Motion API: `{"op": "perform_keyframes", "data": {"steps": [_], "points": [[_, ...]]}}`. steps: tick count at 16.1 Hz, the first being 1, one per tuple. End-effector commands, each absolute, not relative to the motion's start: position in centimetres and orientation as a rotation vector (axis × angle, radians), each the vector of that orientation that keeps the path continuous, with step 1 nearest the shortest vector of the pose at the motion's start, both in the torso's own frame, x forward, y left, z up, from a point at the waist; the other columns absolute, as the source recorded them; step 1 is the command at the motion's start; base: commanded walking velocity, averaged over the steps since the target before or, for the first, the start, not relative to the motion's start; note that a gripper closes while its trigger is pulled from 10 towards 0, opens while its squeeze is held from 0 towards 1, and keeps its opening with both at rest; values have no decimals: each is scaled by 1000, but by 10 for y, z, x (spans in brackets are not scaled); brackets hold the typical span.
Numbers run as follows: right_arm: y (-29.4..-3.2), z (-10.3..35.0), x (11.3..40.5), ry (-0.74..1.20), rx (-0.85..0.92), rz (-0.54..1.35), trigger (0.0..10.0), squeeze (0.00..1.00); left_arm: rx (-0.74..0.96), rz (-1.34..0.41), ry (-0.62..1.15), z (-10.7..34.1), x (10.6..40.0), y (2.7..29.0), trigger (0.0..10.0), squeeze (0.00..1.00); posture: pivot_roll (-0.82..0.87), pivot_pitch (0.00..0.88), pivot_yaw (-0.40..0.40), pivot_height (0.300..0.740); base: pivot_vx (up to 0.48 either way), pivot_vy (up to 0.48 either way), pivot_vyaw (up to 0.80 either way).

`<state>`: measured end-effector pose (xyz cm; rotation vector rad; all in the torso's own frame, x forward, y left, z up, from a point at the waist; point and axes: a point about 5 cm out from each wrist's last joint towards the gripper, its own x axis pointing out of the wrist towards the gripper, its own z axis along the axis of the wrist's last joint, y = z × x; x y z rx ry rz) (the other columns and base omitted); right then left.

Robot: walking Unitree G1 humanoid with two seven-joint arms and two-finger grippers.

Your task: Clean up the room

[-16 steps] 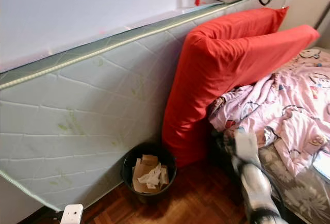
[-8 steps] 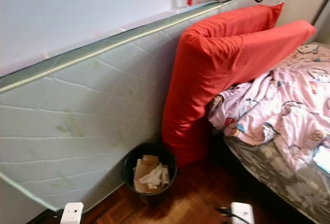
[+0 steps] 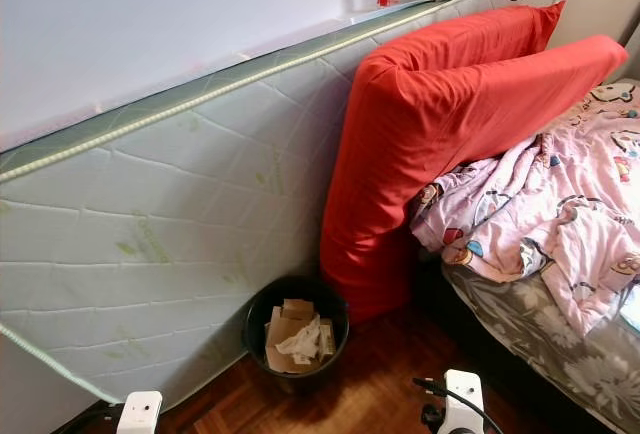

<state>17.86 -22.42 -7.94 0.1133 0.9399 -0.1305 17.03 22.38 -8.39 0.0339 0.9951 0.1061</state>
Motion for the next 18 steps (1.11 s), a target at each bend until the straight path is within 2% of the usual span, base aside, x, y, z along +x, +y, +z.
{"op": "perform_keyframes", "data": {"steps": [1,5,12,18], "points": [[-223,-80,178,934,130,-141,10000,0,62,91,1011,-85,168,226,10000,0,77,0,23,740,0,-292,0],[-220,-81,176,939,154,-138,10000,0,60,89,1012,-85,168,225,10000,0,84,0,21,740,0,-186,0],[-222,-80,178,934,150,-126,10000,0,57,90,1013,-85,168,225,10000,0,83,0,19,740,0,-252,-740],[-222,-80,177,920,155,-120,10000,0,55,87,1018,-86,166,224,10000,0,82,0,14,740,0,-255,0]]}}
